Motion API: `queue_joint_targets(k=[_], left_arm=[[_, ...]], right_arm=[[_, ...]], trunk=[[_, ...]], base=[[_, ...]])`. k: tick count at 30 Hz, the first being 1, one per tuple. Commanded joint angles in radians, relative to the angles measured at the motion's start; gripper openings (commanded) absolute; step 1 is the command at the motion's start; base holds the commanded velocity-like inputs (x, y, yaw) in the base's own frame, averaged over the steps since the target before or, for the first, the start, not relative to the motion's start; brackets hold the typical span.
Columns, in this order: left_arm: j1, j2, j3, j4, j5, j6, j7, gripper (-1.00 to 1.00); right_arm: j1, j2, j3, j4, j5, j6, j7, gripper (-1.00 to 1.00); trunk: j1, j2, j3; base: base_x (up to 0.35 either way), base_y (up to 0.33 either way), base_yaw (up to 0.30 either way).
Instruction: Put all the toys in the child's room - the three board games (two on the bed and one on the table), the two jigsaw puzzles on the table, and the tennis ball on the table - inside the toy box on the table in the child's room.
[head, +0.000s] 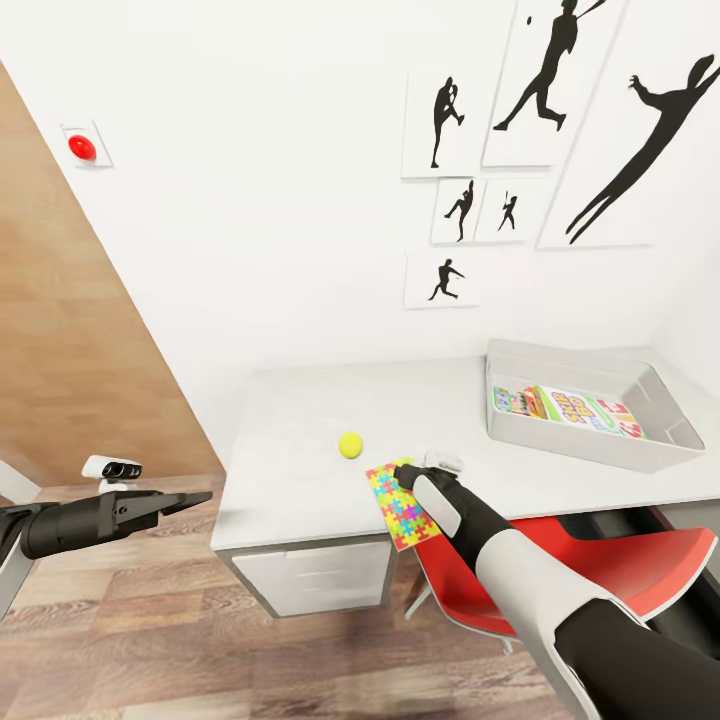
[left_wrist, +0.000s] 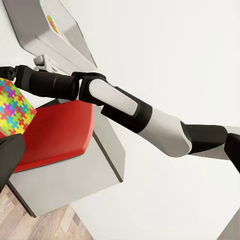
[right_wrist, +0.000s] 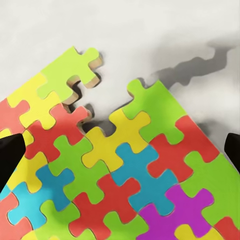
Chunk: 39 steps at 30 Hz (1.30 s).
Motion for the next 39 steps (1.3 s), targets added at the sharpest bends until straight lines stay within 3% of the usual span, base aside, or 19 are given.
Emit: queue_joint_targets(k=[1,8,14,27,30,34,38,39], left_arm=[[-0.001,0.000,0.000,0.000,0.000,0.011,-0.004,1.00],[-0.001,0.000,0.000,0.000,0.000,0.011,-0.004,1.00],[-0.001,0.000,0.000,0.000,0.000,0.011,-0.004,1.00],[-0.001,0.000,0.000,0.000,0.000,0.011,-0.004,1.00],[-0.001,0.000,0.000,0.000,0.000,0.011,-0.004,1.00],[-0.001,0.000,0.000,0.000,0.000,0.011,-0.004,1.00],[-0.001,0.000,0.000,0.000,0.000,0.011,-0.004,1.00],[-0.001,0.000,0.000,0.000,0.000,0.011,-0.004,1.00]], right_arm=[[0.000,-0.001,0.004,0.009,-0.013,0.003,-0.008,1.00],[-0.002,-0.001,0.002,-0.001,-0.013,-0.001,-0.009,1.00],[0.002,-0.002,0.002,-0.095,-0.015,0.009,-0.019,1.00],[0.019,-0.038,0.001,-0.286,-0.020,0.069,-0.118,1.00],[0.041,-0.066,0.001,-0.362,-0.023,0.078,-0.142,1.00],[0.122,-0.129,-0.016,-0.536,-0.042,0.112,-0.150,1.00],[0.229,-0.162,-0.070,-0.729,-0.102,0.126,-0.147,1.00],[0.287,-0.172,-0.086,-0.826,-0.116,0.128,-0.145,1.00]], trunk=[[0.001,-0.001,-0.001],[0.001,-0.001,0.009],[0.001,-0.001,0.019],[0.001,-0.001,0.040],[0.001,-0.001,0.045],[0.001,-0.001,0.051],[0.001,-0.001,0.058],[0.001,-0.001,0.059]], base=[[0.000,0.000,0.000],[0.000,0.000,0.000],[0.000,0.000,0.000],[0.000,0.000,0.000],[0.000,0.000,0.000],[-0.064,0.000,0.000],[-0.115,0.000,0.000],[-0.042,0.000,0.000]])
